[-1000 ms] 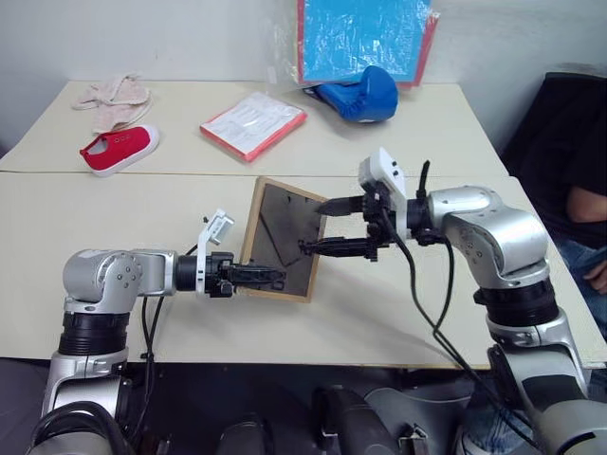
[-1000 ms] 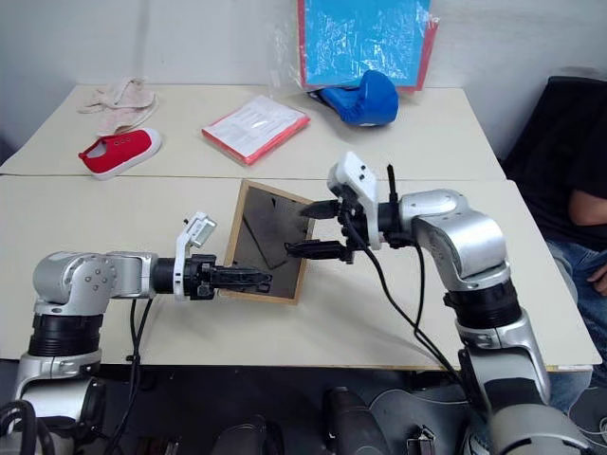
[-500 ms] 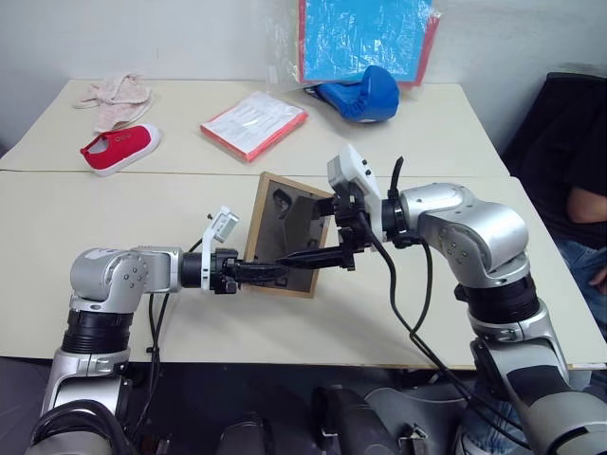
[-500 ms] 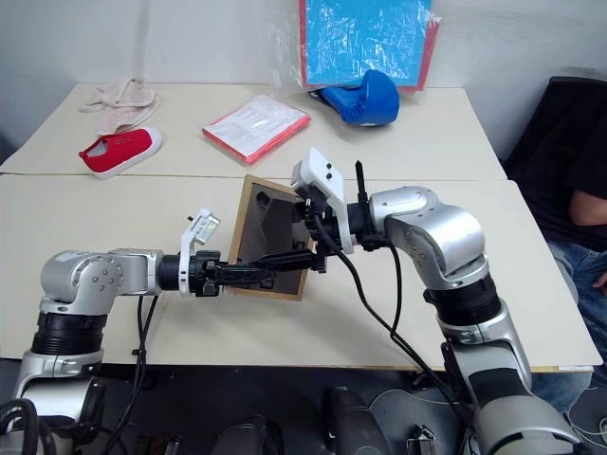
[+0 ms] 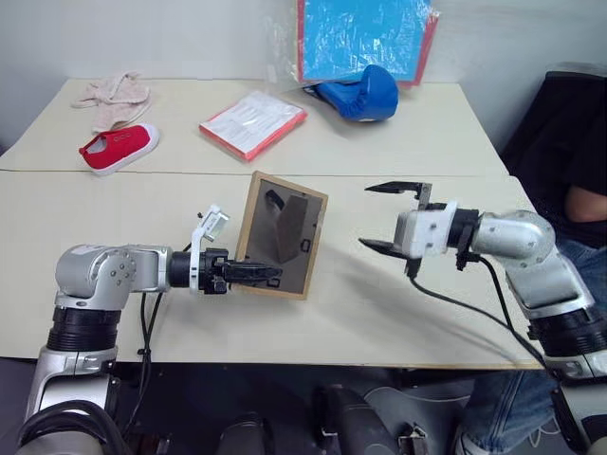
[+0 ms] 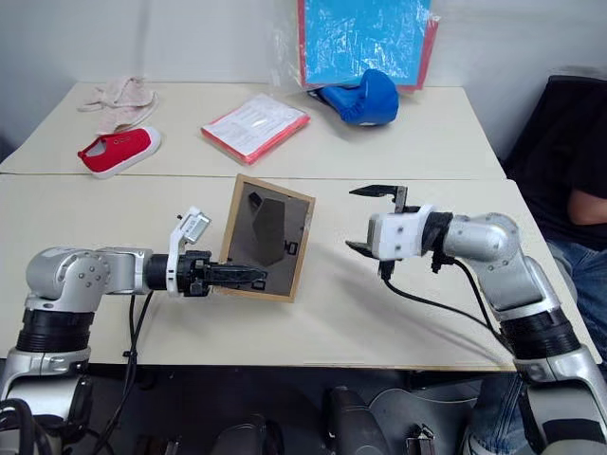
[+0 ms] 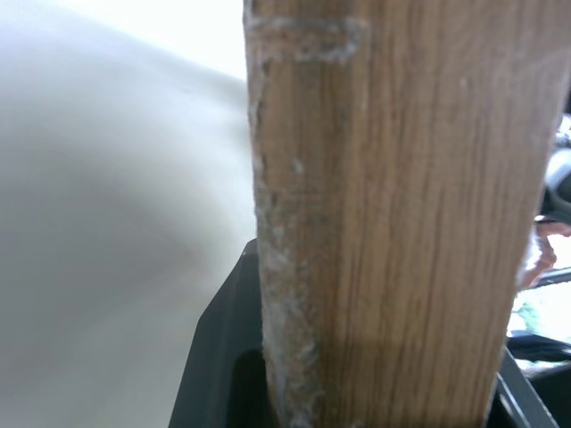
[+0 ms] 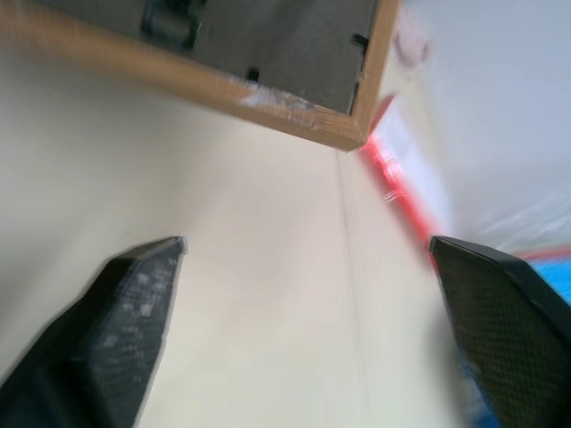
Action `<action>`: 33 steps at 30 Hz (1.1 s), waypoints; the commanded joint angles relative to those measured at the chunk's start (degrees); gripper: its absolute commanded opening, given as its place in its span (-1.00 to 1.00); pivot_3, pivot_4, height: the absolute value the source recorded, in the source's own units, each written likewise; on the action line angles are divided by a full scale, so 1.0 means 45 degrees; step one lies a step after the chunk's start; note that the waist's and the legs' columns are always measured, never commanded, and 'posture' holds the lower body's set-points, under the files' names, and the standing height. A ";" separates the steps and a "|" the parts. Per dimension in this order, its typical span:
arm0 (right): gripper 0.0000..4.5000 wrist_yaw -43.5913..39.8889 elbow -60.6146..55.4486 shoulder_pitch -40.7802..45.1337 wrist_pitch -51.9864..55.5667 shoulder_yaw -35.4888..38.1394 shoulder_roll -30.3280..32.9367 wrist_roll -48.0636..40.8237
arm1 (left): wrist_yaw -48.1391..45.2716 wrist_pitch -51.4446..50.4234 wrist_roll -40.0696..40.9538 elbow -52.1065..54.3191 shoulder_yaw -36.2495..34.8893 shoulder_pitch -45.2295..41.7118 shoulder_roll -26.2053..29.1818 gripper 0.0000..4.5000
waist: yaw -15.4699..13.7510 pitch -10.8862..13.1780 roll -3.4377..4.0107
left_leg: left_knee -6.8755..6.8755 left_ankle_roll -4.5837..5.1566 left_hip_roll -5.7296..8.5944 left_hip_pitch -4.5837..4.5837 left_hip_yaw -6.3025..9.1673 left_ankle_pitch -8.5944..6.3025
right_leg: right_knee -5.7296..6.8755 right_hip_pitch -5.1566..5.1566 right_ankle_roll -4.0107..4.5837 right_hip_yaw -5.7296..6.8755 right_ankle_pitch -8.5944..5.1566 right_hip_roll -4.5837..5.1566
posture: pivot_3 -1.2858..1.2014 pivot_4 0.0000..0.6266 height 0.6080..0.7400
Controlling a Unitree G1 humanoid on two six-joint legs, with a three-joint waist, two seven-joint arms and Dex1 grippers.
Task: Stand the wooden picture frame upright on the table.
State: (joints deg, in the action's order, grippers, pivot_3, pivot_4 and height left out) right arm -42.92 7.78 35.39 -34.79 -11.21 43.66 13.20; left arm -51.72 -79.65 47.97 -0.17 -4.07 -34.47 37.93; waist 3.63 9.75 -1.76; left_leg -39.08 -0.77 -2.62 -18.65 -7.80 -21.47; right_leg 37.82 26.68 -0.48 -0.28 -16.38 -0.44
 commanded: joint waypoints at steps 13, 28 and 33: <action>0.37 1.5657 0.5056 0.4514 -0.4859 -0.3244 -0.1902 1.2197 | -0.0092 -0.1116 0.1249 0.0458 -0.0600 -0.0914 0.0231 -0.51 | 0.0267 0.0010 0.0003 | 0.0012 -0.0042 -0.0011 0.0041 -0.0045 0.0024 | 0.0076 0.0022 0.0045 -0.0028 -0.0025 -0.0008 | 0.03 -0.52 1.00; -0.44 1.7402 0.5967 0.5398 -0.5447 -0.4391 -0.1611 1.2128 | 0.0363 -0.0808 0.1759 0.0841 -0.3862 -0.0206 0.2462 0.89 | 0.0536 0.0014 0.0003 | 0.0045 -0.0068 -0.0013 0.0059 -0.0057 0.0038 | 0.0091 0.0033 0.0055 -0.0041 -0.0030 -0.0018 | 0.03 -0.52 1.00; -0.44 1.3604 0.8868 0.5721 -0.7210 -0.4325 -0.2461 0.7454 | -0.0378 0.0705 0.2118 0.3738 -0.6904 0.2507 0.3703 1.00 | 0.0670 0.0020 -0.0008 | 0.0049 -0.0068 -0.0015 0.0069 -0.0062 0.0038 | 0.0095 0.0035 0.0063 -0.0045 -0.0035 -0.0018 | 0.03 -0.52 1.00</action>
State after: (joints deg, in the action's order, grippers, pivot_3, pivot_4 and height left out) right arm 25.88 43.97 60.06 -64.48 -32.18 34.49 59.22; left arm -52.10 -78.93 55.65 11.62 -30.69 -24.20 53.88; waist 6.65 9.84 -1.79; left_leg -38.85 -1.07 -2.68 -18.32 -8.06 -21.29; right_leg 38.24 26.80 -0.19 -0.47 -16.54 -0.51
